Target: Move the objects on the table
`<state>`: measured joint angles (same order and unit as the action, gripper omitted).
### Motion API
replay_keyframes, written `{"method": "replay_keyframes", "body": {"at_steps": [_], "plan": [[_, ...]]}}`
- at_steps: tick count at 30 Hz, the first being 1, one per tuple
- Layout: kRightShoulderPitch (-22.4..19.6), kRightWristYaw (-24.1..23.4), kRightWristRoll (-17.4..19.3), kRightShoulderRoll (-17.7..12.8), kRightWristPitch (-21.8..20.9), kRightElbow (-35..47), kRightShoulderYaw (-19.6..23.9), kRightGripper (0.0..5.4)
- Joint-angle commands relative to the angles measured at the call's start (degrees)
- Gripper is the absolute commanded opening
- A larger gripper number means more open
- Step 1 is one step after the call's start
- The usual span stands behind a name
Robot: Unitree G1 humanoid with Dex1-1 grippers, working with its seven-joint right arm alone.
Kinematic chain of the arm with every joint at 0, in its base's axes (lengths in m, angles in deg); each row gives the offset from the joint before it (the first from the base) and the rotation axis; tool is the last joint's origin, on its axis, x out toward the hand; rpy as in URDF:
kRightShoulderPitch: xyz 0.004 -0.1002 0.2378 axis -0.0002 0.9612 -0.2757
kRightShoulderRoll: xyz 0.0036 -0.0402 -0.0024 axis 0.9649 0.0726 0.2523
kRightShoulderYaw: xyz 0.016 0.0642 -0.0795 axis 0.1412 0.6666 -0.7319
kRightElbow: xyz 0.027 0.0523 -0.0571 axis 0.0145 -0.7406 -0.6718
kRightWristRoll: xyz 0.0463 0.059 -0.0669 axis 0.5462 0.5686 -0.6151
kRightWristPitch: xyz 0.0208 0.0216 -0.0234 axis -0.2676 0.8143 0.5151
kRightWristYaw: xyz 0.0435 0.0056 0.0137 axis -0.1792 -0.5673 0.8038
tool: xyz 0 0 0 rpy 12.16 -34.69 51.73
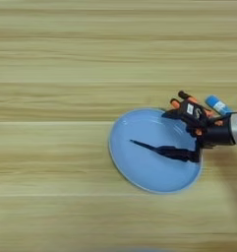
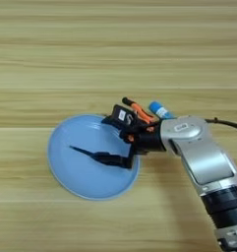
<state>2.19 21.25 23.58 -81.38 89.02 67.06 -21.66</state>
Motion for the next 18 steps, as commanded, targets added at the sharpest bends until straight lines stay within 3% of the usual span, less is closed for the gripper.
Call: {"method": "replay_keyframes", "body": {"at_steps": [1,18], "plan": [[-2.9,-1.7,-1.5,-1.3,-3.5,0.0,0.4,5.38],[-2.2,-1.8,-6.4,0.2,-9.2,-7.2,-3.5,5.38]]}}
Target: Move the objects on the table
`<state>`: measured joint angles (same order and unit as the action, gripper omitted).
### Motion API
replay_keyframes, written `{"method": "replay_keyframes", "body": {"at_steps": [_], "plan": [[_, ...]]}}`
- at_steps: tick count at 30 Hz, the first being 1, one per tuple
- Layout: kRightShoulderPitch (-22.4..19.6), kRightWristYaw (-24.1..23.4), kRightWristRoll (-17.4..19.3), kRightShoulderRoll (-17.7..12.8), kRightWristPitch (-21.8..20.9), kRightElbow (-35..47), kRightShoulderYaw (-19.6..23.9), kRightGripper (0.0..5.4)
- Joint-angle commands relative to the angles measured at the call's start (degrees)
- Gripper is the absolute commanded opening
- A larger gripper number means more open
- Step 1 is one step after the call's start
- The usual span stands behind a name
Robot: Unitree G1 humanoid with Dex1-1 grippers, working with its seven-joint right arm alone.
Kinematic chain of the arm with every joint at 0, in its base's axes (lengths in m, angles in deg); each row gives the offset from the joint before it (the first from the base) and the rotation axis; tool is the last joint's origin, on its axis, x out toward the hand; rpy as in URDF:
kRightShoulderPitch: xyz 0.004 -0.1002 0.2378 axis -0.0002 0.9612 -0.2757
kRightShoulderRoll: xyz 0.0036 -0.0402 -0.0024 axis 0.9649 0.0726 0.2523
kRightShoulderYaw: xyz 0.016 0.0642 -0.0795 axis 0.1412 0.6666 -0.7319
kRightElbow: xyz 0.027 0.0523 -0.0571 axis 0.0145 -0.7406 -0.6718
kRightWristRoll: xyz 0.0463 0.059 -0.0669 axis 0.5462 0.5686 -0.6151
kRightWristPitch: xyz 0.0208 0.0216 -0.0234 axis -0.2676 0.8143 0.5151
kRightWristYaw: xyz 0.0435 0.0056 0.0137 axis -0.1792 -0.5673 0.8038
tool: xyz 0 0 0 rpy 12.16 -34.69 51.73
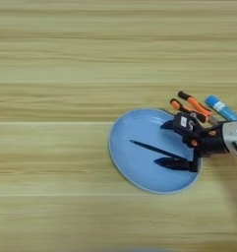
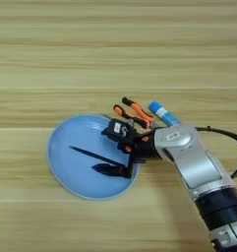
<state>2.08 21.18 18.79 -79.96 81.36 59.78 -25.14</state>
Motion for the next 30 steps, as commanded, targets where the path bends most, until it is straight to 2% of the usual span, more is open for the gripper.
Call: {"method": "replay_keyframes", "body": {"at_steps": [1,5,10,20,30], "plan": [[-2.0,-1.7,-1.8,-1.2,-1.8,-0.2,-0.2,5.11],[-1.7,-1.6,-2.3,-0.9,-3.0,-1.9,-1.1,4.68],[-2.4,-0.7,-1.6,-0.3,-2.2,-4.7,-1.3,4.26],[-3.8,-0.4,-3.0,0.6,-3.5,-11.3,-2.7,3.25],[-3.9,0.1,-3.3,0.8,-4.5,-14.0,-2.9,2.52]]}}
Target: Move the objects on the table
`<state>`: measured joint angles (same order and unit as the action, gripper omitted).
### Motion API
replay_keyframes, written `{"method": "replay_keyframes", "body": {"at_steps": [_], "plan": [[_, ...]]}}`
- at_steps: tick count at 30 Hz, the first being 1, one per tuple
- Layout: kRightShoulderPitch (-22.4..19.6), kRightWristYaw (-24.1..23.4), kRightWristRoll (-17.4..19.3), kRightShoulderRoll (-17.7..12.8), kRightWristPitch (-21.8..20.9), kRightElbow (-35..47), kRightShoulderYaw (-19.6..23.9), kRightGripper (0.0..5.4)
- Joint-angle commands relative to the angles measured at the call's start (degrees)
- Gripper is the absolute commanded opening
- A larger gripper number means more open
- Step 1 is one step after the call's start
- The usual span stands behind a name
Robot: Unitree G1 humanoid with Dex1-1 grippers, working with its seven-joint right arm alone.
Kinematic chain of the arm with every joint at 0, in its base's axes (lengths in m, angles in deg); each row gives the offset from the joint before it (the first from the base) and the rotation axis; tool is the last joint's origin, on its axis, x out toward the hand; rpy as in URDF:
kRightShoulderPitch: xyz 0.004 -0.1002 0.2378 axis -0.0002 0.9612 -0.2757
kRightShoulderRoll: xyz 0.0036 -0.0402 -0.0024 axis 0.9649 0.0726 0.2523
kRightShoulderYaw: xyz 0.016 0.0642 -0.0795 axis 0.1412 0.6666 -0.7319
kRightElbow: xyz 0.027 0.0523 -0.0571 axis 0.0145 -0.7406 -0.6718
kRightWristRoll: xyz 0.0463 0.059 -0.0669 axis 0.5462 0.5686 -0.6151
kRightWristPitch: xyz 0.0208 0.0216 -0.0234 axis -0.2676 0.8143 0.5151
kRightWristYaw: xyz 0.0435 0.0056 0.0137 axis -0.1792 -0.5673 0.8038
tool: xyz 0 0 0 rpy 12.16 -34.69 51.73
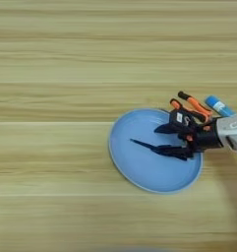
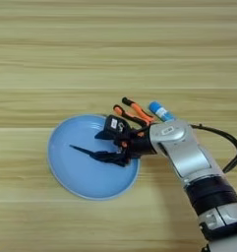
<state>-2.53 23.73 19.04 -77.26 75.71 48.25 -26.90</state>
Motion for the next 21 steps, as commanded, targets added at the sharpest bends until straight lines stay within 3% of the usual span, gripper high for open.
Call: {"method": "replay_keyframes", "body": {"at_steps": [1,21], "plan": [[0.7,-2.4,-3.6,-1.9,1.2,-2.6,-1.2,2.46],[-0.1,-0.7,-3.1,-1.8,3.8,-5.9,-1.8,0.81]]}}
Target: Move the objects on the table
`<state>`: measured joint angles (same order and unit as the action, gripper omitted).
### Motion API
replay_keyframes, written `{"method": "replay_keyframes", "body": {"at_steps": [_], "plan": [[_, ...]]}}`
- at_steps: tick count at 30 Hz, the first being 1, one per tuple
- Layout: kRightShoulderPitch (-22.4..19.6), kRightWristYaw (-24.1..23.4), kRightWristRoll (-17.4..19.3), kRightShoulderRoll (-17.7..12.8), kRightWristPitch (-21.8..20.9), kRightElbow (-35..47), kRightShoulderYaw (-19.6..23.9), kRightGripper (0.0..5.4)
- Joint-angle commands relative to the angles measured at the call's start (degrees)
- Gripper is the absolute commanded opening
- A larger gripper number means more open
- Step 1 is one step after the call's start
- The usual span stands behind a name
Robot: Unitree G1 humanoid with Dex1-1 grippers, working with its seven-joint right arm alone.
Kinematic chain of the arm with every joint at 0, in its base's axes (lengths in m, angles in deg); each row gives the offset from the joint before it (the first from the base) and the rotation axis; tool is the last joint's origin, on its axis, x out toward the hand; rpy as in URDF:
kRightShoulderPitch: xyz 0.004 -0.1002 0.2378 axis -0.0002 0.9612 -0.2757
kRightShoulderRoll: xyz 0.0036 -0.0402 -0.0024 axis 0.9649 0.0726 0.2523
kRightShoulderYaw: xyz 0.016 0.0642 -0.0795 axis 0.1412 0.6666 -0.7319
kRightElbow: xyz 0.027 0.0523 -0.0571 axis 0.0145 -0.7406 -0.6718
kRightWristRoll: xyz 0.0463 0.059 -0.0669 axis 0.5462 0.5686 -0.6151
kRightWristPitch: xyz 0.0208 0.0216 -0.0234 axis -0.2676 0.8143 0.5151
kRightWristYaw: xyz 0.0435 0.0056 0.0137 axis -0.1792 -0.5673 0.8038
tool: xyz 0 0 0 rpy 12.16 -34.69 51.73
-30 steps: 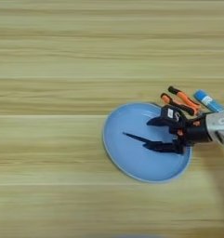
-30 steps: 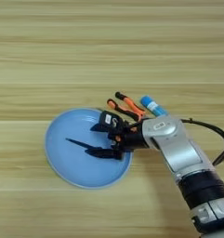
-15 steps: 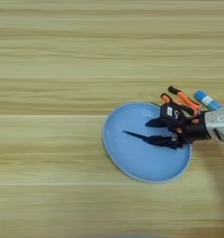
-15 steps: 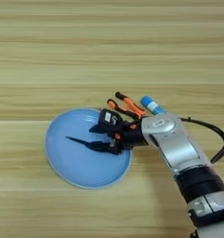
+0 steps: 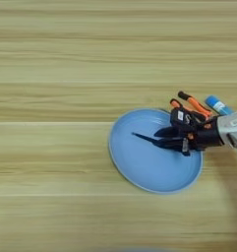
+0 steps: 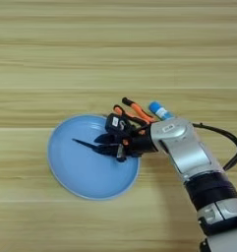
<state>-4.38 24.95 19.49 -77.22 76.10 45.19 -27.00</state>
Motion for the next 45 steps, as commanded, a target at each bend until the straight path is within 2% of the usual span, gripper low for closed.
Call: {"method": "replay_keyframes", "body": {"at_steps": [1,7,21,28,35,45], "plan": [[1.7,-1.9,-3.4,-1.8,3.5,-2.9,-1.7,0.68],[1.5,-1.6,-2.9,-1.9,4.4,-2.5,-1.8,0.32],[0.6,-2.0,-0.8,-1.9,5.8,-1.3,0.0,0.31],[0.0,-2.0,0.8,-3.1,7.2,2.0,2.8,0.31],[-1.5,-2.1,3.3,-5.2,9.5,6.6,8.4,0.30],[-4.3,-2.6,5.1,-6.6,11.5,9.6,13.9,0.30]]}}
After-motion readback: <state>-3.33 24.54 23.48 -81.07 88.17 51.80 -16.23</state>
